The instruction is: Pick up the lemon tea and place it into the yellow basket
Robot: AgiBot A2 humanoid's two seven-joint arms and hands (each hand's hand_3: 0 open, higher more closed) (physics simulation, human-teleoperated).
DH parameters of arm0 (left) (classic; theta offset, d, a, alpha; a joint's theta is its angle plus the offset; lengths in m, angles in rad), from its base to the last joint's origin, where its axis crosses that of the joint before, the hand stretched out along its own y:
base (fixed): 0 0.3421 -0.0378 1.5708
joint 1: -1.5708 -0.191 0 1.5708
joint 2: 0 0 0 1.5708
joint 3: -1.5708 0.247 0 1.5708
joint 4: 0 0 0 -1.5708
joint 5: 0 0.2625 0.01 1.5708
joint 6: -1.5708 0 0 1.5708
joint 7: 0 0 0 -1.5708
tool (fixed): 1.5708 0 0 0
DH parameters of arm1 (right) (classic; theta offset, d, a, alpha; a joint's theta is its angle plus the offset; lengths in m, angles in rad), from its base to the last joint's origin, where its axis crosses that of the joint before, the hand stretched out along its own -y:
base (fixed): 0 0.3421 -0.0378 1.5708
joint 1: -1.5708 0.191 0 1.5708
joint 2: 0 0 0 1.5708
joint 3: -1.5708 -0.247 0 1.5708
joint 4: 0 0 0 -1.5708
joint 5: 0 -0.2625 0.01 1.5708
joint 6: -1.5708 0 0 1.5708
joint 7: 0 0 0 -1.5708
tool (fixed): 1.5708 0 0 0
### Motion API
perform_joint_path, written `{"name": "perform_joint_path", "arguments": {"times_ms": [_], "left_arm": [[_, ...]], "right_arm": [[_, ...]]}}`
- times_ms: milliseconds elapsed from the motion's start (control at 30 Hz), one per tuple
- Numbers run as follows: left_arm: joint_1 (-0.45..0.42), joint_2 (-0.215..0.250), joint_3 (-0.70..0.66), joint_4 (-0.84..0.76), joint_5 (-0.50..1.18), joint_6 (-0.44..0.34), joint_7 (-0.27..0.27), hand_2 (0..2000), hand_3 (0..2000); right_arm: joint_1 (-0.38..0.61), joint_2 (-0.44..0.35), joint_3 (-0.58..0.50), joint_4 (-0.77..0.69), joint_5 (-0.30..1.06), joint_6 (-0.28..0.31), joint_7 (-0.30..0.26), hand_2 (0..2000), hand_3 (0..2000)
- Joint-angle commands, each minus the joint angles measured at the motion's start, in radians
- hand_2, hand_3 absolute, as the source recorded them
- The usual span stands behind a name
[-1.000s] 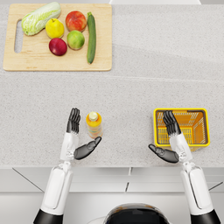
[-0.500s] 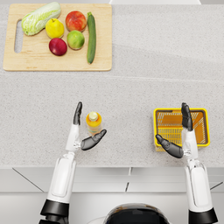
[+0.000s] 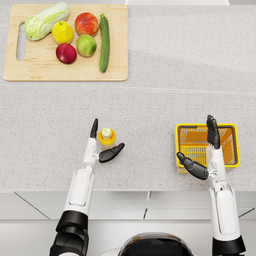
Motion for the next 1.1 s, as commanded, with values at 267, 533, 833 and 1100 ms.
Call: {"name": "perform_joint_path", "arguments": {"times_ms": [267,533,833,1100], "left_arm": [[0.087,0.047,-0.010,0.128,0.001,-0.006,-0.002,2000,1960],[-0.010,0.036,-0.029,-0.550,0.001,-0.089,0.005,2000,2000],[0.040,0.096,0.070,-0.745,0.000,-0.104,0.003,2000,2000],[0.015,0.104,0.228,-0.782,0.001,-0.105,0.002,2000,2000]], "right_arm": [[0.005,-0.018,0.004,-0.005,0.000,0.000,0.000,0,0],[0.007,-0.038,0.136,-0.067,0.000,0.000,0.000,0,0],[0.059,-0.093,0.236,-0.170,0.089,0.000,0.000,0,0],[0.144,-0.165,0.308,-0.261,0.194,0.011,0.000,0,0]]}}
